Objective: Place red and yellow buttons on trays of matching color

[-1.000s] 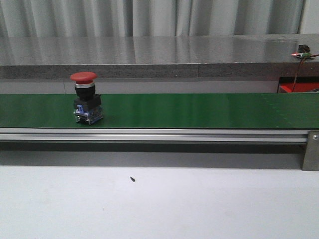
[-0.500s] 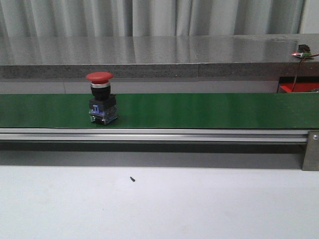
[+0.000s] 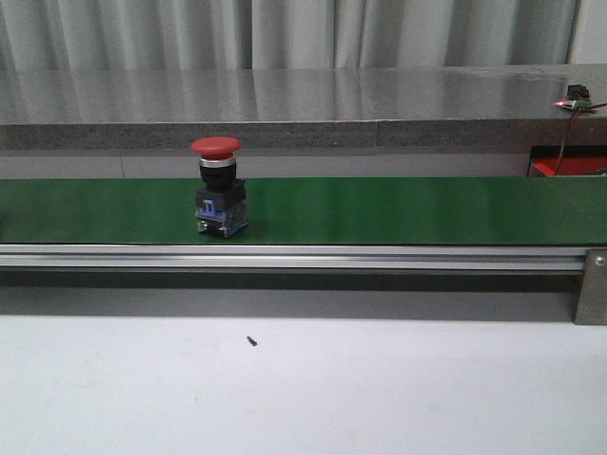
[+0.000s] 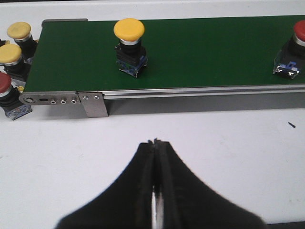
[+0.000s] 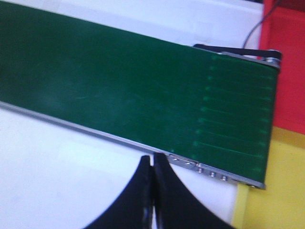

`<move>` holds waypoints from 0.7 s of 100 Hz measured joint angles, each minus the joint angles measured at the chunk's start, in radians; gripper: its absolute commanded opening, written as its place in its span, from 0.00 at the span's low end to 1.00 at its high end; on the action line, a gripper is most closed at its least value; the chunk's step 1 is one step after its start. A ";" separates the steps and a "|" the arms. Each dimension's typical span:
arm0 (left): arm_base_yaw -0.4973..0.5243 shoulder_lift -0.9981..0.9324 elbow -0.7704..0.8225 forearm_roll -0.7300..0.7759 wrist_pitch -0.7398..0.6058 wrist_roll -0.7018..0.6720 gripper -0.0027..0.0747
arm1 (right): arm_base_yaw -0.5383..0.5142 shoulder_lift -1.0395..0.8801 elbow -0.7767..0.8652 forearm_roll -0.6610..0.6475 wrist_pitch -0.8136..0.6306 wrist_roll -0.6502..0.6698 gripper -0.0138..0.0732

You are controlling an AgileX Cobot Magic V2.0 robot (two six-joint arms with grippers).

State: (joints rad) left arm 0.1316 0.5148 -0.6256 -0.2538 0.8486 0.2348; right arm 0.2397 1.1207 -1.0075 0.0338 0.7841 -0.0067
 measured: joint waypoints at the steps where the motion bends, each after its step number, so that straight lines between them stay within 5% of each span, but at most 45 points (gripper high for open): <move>1: 0.000 0.000 0.000 0.000 0.000 0.000 0.01 | 0.009 0.006 -0.013 0.000 0.005 -0.002 0.26; 19: 0.000 0.000 0.000 0.000 0.000 0.000 0.01 | 0.098 0.162 -0.154 0.004 0.116 -0.015 0.77; 25: 0.000 0.000 0.000 0.000 0.000 0.000 0.01 | 0.125 0.207 -0.200 0.004 0.153 -0.018 0.87; 70: 0.000 0.000 0.000 0.000 0.000 0.000 0.01 | 0.325 0.527 -0.528 0.012 0.342 -0.114 0.82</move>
State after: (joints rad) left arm 0.1316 0.5148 -0.6256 -0.2538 0.8486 0.2348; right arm 0.5651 1.6480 -1.5356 0.0459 1.1264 -0.1206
